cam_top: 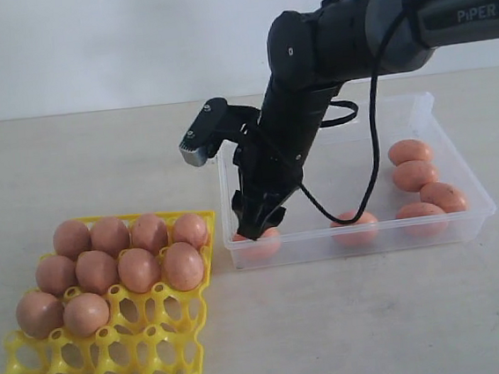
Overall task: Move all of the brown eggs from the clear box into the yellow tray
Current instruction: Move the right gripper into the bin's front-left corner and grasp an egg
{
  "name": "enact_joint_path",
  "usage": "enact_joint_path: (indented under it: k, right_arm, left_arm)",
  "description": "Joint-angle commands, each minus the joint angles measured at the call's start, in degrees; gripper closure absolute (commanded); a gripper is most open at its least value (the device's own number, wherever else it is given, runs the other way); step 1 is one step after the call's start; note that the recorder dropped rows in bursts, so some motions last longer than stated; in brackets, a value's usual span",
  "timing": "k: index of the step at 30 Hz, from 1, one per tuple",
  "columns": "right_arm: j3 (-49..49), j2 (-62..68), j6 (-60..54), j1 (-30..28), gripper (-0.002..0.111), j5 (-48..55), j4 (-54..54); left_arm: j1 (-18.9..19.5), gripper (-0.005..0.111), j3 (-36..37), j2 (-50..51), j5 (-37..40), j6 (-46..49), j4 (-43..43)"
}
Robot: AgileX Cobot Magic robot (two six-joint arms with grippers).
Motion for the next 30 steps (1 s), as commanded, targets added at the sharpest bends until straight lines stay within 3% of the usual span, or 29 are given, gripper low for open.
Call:
enact_joint_path:
  k: [1, 30]
  right_arm:
    - [-0.2, -0.6, 1.3, 0.0, 0.055, 0.6, -4.7]
    - [-0.2, 2.5, -4.7, 0.0, 0.055, -6.4, -3.8]
  left_arm:
    - [-0.4, 0.103, 0.2, -0.2, -0.4, 0.0, 0.3]
    - [-0.4, 0.103, 0.2, -0.2, -0.4, 0.0, 0.3]
